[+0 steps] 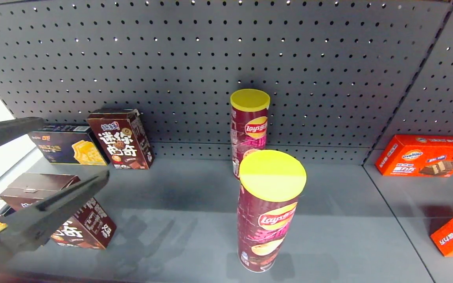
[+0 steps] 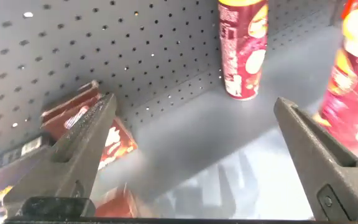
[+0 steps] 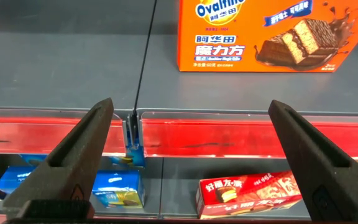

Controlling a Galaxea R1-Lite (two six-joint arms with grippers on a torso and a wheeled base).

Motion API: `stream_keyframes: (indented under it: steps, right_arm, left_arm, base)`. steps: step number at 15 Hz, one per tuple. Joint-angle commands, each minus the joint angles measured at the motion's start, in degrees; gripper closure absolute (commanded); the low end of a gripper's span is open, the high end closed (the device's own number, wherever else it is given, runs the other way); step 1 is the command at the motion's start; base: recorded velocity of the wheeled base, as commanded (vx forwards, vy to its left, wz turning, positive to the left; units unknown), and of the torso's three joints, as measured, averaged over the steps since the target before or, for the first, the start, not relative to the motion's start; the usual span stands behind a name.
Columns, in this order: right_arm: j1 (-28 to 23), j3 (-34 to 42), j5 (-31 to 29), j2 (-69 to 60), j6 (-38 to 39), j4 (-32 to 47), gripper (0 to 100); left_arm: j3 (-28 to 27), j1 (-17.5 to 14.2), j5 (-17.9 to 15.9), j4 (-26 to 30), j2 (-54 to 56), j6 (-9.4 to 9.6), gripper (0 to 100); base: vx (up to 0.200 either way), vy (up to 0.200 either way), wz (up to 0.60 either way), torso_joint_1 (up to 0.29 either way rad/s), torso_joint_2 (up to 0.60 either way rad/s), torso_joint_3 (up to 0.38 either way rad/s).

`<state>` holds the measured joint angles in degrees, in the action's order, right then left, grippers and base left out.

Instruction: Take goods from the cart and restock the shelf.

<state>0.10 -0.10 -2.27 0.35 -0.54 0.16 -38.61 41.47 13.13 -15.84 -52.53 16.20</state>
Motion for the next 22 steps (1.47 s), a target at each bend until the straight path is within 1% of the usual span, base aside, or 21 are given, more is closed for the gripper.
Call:
stream_keyframes:
  steps: [1, 2, 3, 4, 5, 6, 7, 8, 9, 10, 11, 12, 13, 14, 15, 18, 20, 22]
  right_arm:
    - [0.0, 0.0, 0.0, 0.1, 0.0, 0.0, 0]
    - [0.0, 0.0, 0.0, 0.1, -0.1, 0.0, 0]
    - [0.0, 0.0, 0.0, 0.1, 0.0, 0.0, 0]
    - [0.0, 0.0, 0.0, 0.0, -0.1, 0.0, 0]
    - [0.0, 0.0, 0.0, 0.1, -0.1, 0.0, 0]
    - [0.0, 0.0, 0.0, 0.0, -0.1, 0.0, 0]
    - [0.0, 0.0, 0.0, 0.1, 0.0, 0.0, 0]
    - [0.0, 0.0, 0.0, 0.1, 0.0, 0.0, 0]
    - [0.0, 0.0, 0.0, 0.1, 0.0, 0.0, 0]
    - [0.0, 0.0, 0.0, 0.0, 0.0, 0.0, 0]
    - [0.0, 0.0, 0.0, 0.1, 0.0, 0.0, 0]
    - [0.0, 0.0, 0.0, 0.0, -0.1, 0.0, 0]
    - [0.0, 0.0, 0.0, 0.0, -0.1, -0.1, 0]
    - [0.0, 0.0, 0.0, 0.1, 0.0, 0.0, 0]
    - [0.0, 0.0, 0.0, 0.1, 0.0, -0.1, 0]
    - [0.0, 0.0, 0.0, 0.1, 0.0, -0.1, 0]
    - [0.0, 0.0, 0.0, 0.0, 0.0, -0.1, 0]
    - [0.0, 0.0, 0.0, 0.1, 0.0, 0.0, 0]
  left_arm:
    - [3.2, 1.2, 0.0, 0.2, 11.9, 3.13, 0]
    - [4.1, -1.6, -0.1, 1.5, 16.1, 4.63, 0]
    - [5.5, -4.7, -0.2, 4.4, 20.4, 5.24, 0]
    - [9.1, -9.0, -0.3, 8.0, 27.7, 5.68, 0]
    - [12.4, -15.4, -0.4, 7.6, 29.9, 4.80, 0]
    - [16.0, -20.6, -0.5, 7.1, 32.0, 2.70, 0]
    - [18.9, -23.7, -1.9, 7.0, 34.2, 0.85, 0]
    - [24.3, -27.2, -7.1, 7.0, 37.9, -1.61, 0]
    - [28.6, -30.0, -12.8, 7.2, 40.7, -3.37, 0]
    - [34.1, -35.7, -20.2, 7.5, 44.4, -5.57, 0]
    - [38.0, -40.0, -23.0, 7.5, 47.0, -5.74, 0]
    - [38.6, -42.1, -23.7, 10.9, 50.4, -5.74, 0]
    - [38.6, -42.0, -23.7, 12.5, 51.5, -5.83, 0]
    - [38.6, -41.9, -23.5, 12.7, 52.5, -6.09, 0]
    - [38.6, -41.9, -23.6, 12.3, 52.5, -7.32, 0]
    - [38.6, -41.9, -23.7, 12.3, 52.5, -8.12, 0]
    - [38.6, -41.9, -24.2, 12.4, 52.5, -10.66, 0]
    - [38.6, -41.9, -22.9, 12.3, 52.5, -10.93, 0]
  base:
    - [0.000, 0.000, 0.00, 0.000, 0.00, 0.000]
    - [0.000, 0.000, 0.00, 0.000, 0.00, 0.000]
    - [0.000, 0.000, 0.00, 0.000, 0.00, 0.000]
    - [0.000, 0.000, 0.00, 0.000, 0.00, 0.000]
    - [0.000, 0.000, 0.00, 0.000, 0.00, 0.000]
    - [0.000, 0.000, 0.00, 0.000, 0.00, 0.000]
    - [0.000, 0.000, 0.00, 0.000, 0.00, 0.000]
    - [0.000, 0.000, 0.00, 0.000, 0.00, 0.000]
    - [0.000, 0.000, 0.00, 0.000, 0.00, 0.000]
    - [0.000, 0.000, 0.00, 0.000, 0.00, 0.000]
    - [0.000, 0.000, 0.00, 0.000, 0.00, 0.000]
    - [0.000, 0.000, 0.00, 0.000, 0.00, 0.000]
    - [0.000, 0.000, 0.00, 0.000, 0.00, 0.000]
    - [0.000, 0.000, 0.00, 0.000, 0.00, 0.000]
    - [0.000, 0.000, 0.00, 0.000, 0.00, 0.000]
    - [0.000, 0.000, 0.00, 0.000, 0.00, 0.000]
    - [0.000, 0.000, 0.00, 0.000, 0.00, 0.000]
    - [0.000, 0.000, 0.00, 0.000, 0.00, 0.000]
